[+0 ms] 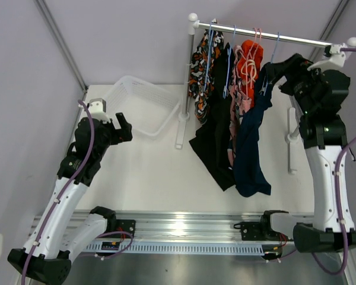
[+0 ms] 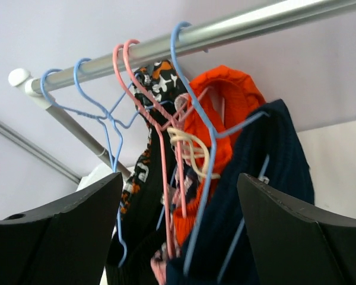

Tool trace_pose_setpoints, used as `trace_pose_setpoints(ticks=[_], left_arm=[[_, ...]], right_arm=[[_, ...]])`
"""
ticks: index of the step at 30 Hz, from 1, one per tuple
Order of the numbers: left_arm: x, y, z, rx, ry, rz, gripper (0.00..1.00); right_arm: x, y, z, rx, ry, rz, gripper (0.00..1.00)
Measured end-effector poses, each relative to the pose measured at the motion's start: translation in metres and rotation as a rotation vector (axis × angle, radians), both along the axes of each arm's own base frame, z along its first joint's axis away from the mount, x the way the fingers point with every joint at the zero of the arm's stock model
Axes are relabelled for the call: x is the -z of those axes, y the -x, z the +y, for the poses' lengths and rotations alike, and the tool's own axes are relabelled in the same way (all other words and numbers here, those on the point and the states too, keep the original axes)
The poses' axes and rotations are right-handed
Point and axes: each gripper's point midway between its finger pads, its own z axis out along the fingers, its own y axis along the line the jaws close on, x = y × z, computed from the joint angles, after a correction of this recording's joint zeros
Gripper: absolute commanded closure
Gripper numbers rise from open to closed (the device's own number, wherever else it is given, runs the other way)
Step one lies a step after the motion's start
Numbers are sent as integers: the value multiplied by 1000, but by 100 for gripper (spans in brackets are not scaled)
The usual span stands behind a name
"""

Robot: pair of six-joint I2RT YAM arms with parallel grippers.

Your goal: Remove the shorts from the hanger

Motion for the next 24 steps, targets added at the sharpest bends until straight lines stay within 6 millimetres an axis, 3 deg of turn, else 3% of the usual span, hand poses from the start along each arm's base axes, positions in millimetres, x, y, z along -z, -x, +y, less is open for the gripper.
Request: trace_pose_setpoints(ticks=[4,9,17,24], left_arm=[[0,1,0,-1,-1,0,1],[0,1,1,-2,-1,-1,1],[1,1,1,1,-8,0,1],[2,1,1,1,-9,4,1]], right_arm=[[21,-32,19,-31,6,57,25],[47,-53,30,-28,21,125,30],[54,-59,21,54,69,136,35],[74,-71,13,105,107,176,47]])
